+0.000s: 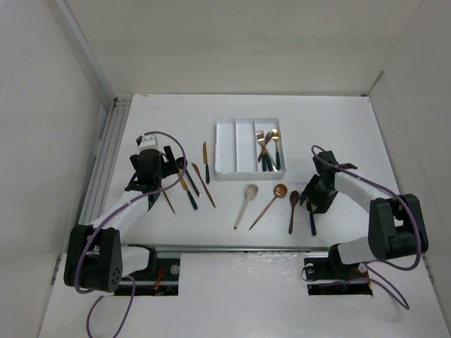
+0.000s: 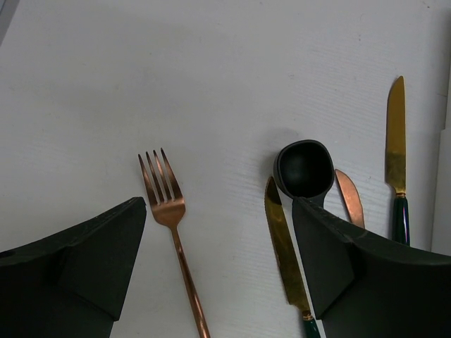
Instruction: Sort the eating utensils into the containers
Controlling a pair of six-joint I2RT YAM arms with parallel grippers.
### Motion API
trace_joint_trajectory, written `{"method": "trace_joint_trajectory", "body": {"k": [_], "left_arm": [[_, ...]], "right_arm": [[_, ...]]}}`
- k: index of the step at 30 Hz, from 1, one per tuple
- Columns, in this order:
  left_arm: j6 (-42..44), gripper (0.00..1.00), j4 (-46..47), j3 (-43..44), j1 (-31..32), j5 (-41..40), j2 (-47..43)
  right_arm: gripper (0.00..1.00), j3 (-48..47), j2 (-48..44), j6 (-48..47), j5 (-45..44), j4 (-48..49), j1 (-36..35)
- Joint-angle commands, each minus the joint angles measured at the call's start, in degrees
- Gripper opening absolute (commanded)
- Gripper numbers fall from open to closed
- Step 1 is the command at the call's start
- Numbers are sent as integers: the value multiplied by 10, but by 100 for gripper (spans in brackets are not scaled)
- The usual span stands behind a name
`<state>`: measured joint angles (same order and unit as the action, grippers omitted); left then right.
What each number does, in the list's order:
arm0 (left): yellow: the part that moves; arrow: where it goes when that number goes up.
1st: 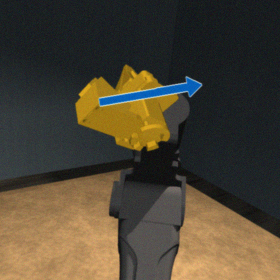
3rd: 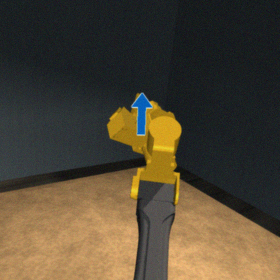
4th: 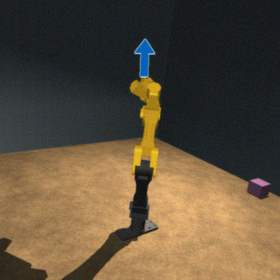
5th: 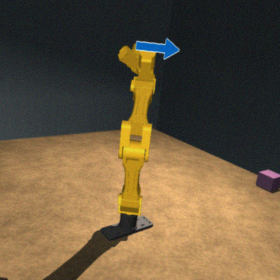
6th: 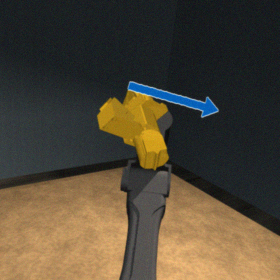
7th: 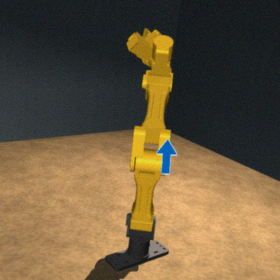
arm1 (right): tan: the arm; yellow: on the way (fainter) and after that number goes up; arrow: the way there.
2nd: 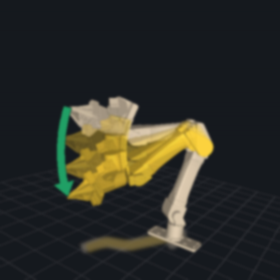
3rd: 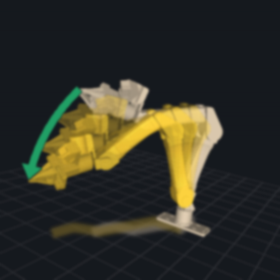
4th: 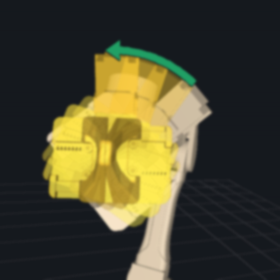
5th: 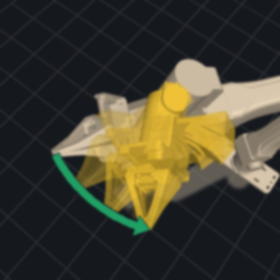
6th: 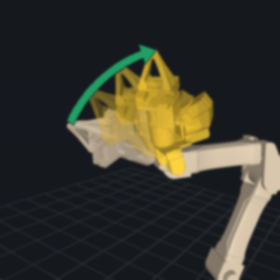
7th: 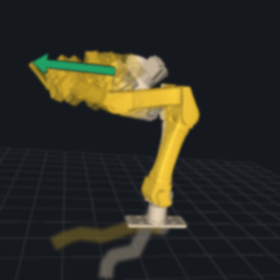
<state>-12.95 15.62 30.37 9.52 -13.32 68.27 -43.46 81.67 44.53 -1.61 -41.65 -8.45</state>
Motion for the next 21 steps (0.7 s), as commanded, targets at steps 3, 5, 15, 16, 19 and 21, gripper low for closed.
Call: {"method": "trace_joint_trajectory", "body": {"k": [3, 5, 15, 16, 19, 21], "left_arm": [[-6, 82, 9, 20, 1, -4, -3], [-6, 82, 9, 20, 1, -4, -3], [-6, 82, 9, 20, 1, -9, -3], [-6, 82, 1, 20, 1, -9, -3], [-6, 82, -4, 20, 1, -9, -3], [-6, 82, -4, 20, 1, -9, -3]], "right_arm": [[59, 32, -58, 63, 7, -62, -21], [59, 45, -71, 77, 14, -67, -36], [55, 45, -85, 144, 27, -106, -145], [55, 50, -78, 163, 27, -106, -158], [53, 56, -57, 187, 27, -106, -204], [50, 56, -37, 200, 21, -99, -211]]}}
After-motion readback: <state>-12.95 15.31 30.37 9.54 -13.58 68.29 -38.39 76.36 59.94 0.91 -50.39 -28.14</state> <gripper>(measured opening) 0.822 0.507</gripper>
